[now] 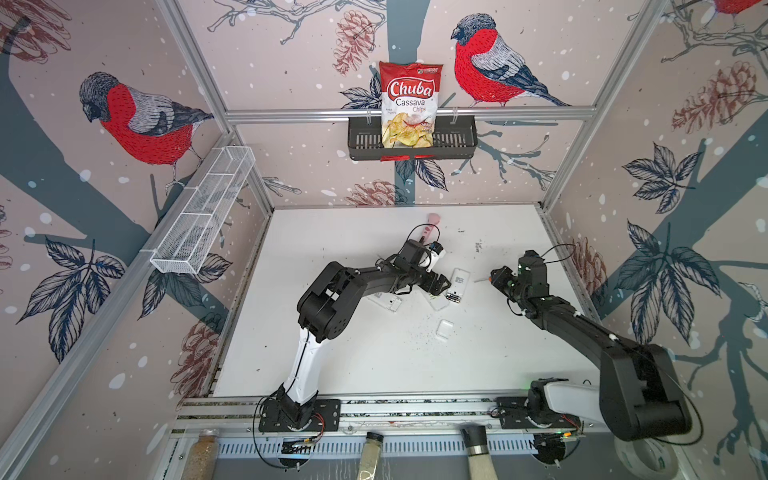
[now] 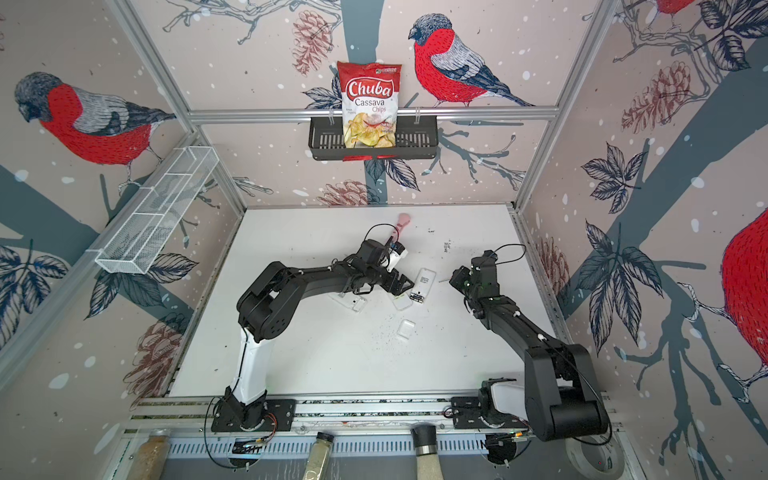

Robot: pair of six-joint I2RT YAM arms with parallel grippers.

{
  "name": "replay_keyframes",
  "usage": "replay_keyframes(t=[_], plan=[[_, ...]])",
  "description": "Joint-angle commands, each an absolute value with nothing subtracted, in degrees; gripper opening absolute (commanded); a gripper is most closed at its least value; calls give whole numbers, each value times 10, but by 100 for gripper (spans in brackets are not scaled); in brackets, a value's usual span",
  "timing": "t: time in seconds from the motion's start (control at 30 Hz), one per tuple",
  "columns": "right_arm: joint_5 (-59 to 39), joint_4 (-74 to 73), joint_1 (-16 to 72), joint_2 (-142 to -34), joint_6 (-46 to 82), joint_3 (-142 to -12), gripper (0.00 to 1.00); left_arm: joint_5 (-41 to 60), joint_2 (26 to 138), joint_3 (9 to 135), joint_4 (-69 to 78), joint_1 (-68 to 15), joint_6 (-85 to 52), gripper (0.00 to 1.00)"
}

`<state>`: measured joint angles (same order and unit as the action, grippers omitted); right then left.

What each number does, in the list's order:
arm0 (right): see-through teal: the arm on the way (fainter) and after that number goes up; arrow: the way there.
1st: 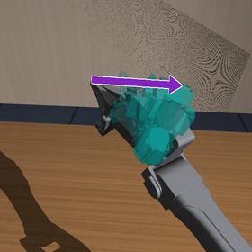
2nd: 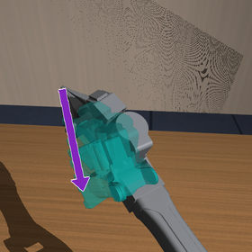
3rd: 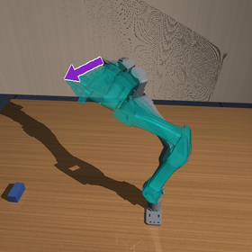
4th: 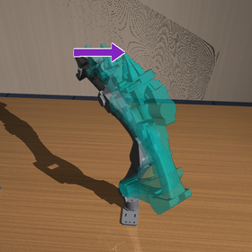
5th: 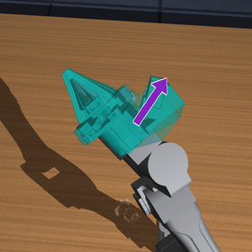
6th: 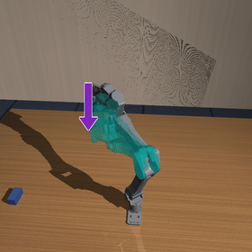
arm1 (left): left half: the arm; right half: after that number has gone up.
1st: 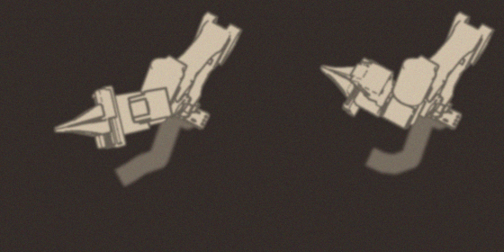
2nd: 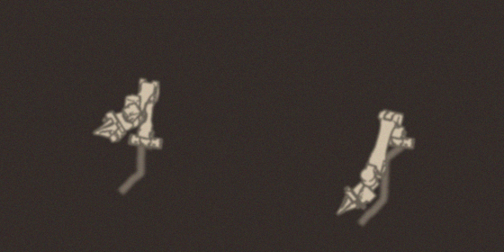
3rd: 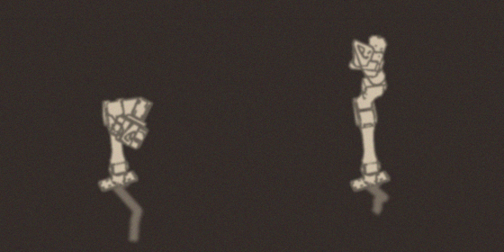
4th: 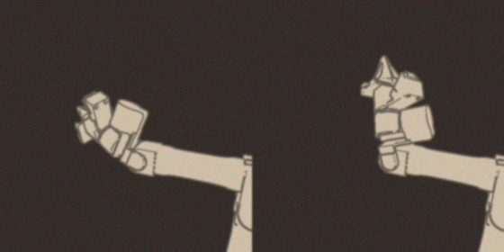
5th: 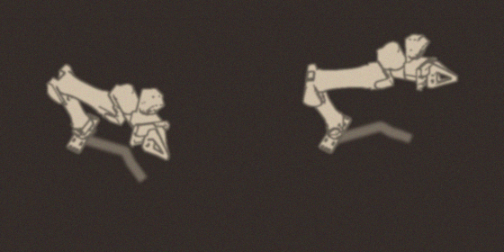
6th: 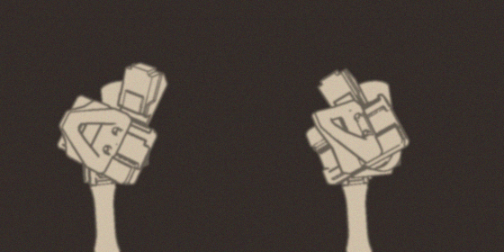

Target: Unload the batteries from the remote control

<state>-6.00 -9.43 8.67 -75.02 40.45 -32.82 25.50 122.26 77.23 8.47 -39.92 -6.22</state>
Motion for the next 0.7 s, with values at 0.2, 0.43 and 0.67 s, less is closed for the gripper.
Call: replay_keyframes(t=[0.2, 0.43, 0.67], plan=[[-142, -161, 84, -839, 407, -361, 0, 221, 1187, 749, 100, -398, -65, 88], [-183, -198, 94, -886, 413, -384, 0, 205, 1160, 729, 107, -398, -66, 89], [-197, -200, 96, -898, 410, -401, 0, 214, 1172, 743, 103, -401, -68, 88]])
